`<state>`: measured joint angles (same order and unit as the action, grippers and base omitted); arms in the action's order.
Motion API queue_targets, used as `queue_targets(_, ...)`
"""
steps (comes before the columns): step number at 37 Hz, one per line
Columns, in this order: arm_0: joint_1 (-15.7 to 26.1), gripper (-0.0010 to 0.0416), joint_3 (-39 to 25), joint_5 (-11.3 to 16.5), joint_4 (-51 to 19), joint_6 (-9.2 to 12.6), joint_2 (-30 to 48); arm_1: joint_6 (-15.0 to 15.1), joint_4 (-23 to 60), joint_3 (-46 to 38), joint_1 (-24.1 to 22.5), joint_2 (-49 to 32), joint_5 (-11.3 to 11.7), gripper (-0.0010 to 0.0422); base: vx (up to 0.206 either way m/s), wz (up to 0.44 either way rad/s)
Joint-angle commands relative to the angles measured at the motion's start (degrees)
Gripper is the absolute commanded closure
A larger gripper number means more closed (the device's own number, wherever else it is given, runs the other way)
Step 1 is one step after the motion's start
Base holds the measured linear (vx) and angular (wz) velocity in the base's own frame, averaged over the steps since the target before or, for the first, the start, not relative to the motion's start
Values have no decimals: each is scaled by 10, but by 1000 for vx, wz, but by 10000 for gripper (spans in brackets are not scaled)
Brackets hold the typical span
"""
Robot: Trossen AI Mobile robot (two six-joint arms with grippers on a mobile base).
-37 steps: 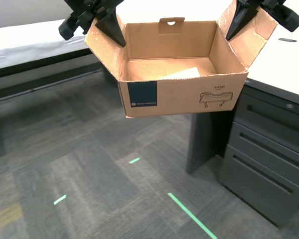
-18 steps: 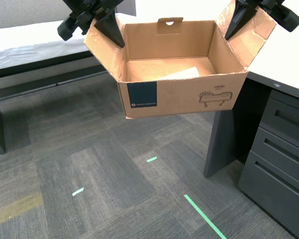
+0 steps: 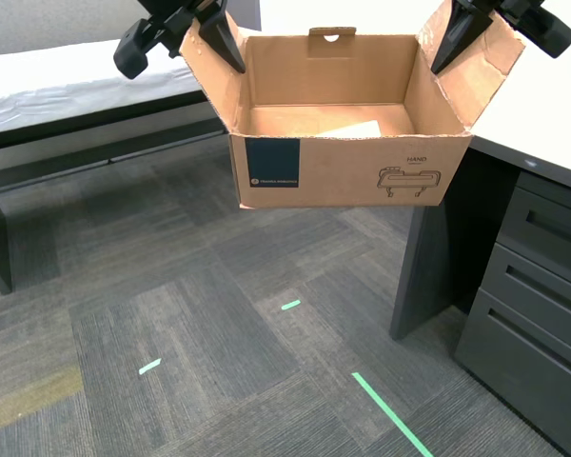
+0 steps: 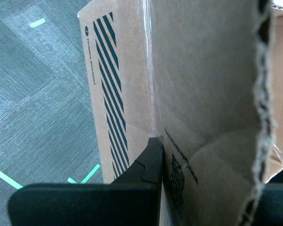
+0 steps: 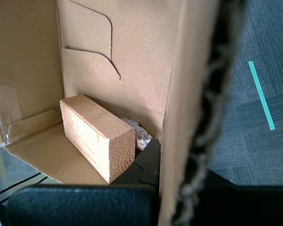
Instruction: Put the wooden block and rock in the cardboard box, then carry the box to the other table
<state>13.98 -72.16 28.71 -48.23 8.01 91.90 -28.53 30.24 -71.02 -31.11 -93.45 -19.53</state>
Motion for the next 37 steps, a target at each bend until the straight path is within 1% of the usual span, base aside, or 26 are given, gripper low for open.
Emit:
queue_targets(1, 2, 406, -1, 21, 2, -1, 0, -4, -11, -2, -2, 0, -14, 413, -2, 50)
queue_targets(6, 2, 406, -1, -17, 3, 0, 0, -8, -7, -2, -1, 0, -6, 413, -1, 51)
queue_targets(8, 2, 406, -1, -23, 3, 0, 0, -9, -7, -2, -1, 0, -5, 413, 0, 47)
queue_targets(21, 2, 406, -1, -22, 3, 0, 0, -8, -8, -2, -2, 0, -2, 413, 0, 65)
queue_targets(28, 2, 406, -1, -22, 3, 5, 0, 2, -8, -2, -2, 0, -2, 413, 0, 104)
queue_targets(33, 3, 406, -1, -22, 3, 10, 0, 17, -8, -2, -1, 0, -2, 413, 1, 149)
queue_targets(37, 3, 406, -1, -22, 3, 10, 0, 33, -8, -2, -1, 0, -2, 413, 1, 168)
